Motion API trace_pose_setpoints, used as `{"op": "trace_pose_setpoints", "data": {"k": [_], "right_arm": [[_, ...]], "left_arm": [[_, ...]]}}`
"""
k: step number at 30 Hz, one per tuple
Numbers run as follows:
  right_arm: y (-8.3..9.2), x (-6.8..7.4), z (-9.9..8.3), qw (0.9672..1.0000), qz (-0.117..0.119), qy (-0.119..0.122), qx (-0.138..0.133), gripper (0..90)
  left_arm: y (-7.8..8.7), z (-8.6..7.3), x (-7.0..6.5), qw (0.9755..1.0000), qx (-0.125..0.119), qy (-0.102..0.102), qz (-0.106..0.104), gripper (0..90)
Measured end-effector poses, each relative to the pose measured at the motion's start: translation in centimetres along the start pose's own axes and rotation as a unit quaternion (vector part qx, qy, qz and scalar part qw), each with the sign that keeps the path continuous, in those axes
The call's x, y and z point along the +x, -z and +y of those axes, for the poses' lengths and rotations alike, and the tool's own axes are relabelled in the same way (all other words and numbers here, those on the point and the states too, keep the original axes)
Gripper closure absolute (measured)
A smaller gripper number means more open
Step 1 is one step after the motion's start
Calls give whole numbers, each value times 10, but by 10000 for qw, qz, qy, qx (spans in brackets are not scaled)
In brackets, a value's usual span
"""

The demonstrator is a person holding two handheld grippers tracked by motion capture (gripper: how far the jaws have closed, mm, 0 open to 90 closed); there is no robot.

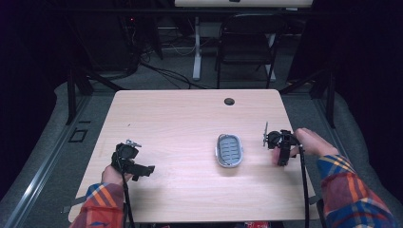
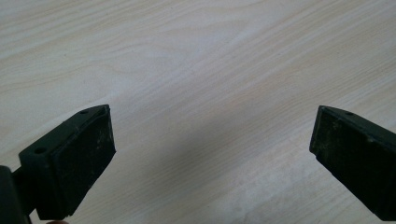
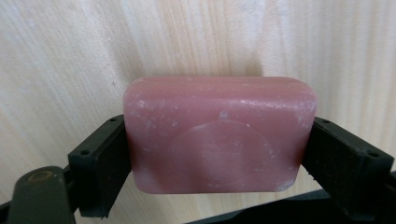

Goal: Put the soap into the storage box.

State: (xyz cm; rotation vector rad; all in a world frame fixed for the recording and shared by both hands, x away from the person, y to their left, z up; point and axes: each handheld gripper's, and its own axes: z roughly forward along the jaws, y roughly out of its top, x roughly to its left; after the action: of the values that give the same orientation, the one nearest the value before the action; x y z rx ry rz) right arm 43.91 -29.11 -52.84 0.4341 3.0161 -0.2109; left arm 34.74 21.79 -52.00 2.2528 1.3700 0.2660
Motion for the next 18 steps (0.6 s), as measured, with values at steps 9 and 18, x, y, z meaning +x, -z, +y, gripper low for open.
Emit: {"op": "trace_pose_setpoints", "data": {"k": [9,18], "right_arm": [[24,-1,2,9997,-193,138,-28,130],[39,-1,9,9995,-241,202,-100,130]], "left_arm": [[0,0,0,10000,20,-22,6,1],[-1,0,-1,10000,28,-47,2,1]]}}
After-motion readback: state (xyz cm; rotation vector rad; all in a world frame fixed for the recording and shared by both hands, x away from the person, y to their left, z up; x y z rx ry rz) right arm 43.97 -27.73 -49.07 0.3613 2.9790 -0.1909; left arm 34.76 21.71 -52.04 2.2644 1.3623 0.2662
